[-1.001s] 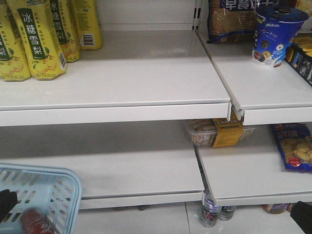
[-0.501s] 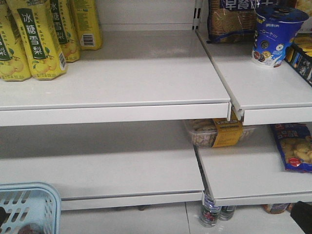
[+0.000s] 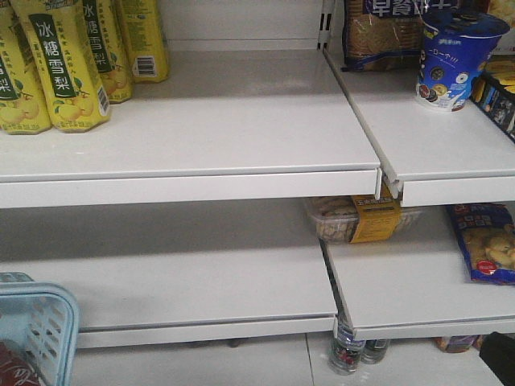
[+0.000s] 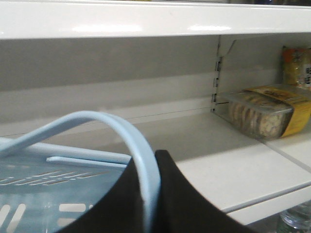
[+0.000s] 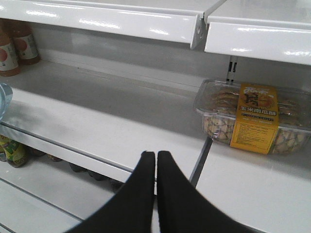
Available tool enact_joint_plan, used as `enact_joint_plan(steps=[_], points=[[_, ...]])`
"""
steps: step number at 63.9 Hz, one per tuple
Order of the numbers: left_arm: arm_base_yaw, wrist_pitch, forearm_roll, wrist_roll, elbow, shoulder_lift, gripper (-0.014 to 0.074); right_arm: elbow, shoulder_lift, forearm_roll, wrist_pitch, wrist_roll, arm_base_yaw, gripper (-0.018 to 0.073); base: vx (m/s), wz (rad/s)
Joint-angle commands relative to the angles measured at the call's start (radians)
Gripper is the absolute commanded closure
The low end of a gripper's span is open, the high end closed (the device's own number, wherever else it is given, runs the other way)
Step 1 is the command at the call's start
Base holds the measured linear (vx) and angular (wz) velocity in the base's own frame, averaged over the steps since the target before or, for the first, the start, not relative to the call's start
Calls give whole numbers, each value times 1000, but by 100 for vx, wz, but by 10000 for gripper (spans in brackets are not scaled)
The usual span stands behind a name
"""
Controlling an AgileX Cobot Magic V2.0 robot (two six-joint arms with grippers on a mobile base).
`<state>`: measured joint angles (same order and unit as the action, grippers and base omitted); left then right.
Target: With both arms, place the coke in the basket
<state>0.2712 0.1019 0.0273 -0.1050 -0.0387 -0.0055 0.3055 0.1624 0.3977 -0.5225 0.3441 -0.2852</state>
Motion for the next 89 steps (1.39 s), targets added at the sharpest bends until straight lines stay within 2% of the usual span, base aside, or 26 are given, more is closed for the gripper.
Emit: enact_joint_plan(steps=[1, 8, 25, 37, 52, 66, 78, 89], points=[[-54, -124, 26, 21, -9, -23, 603, 25, 12, 9, 64, 6, 3, 564, 0, 0], [-114, -124, 26, 20, -9, -23, 603, 25, 12, 9, 64, 6, 3, 564, 0, 0], [-183, -110, 28, 20, -9, -23, 603, 25, 12, 9, 64, 6, 3, 564, 0, 0], [-256, -109, 25, 20, -9, -23, 603, 25, 12, 9, 64, 6, 3, 564, 0, 0], [-265, -110, -53, 20, -8, -22, 603, 25, 12, 9, 64, 6, 3, 564, 0, 0], [-265, -102, 5, 20, -9, -22, 603, 25, 12, 9, 64, 6, 3, 564, 0, 0], [-265, -102, 4, 18, -9, -22, 603, 25, 12, 9, 63, 6, 3, 564, 0, 0], [-265, -102, 4, -95, -9, -22, 603, 25, 12, 9, 63, 6, 3, 564, 0, 0]])
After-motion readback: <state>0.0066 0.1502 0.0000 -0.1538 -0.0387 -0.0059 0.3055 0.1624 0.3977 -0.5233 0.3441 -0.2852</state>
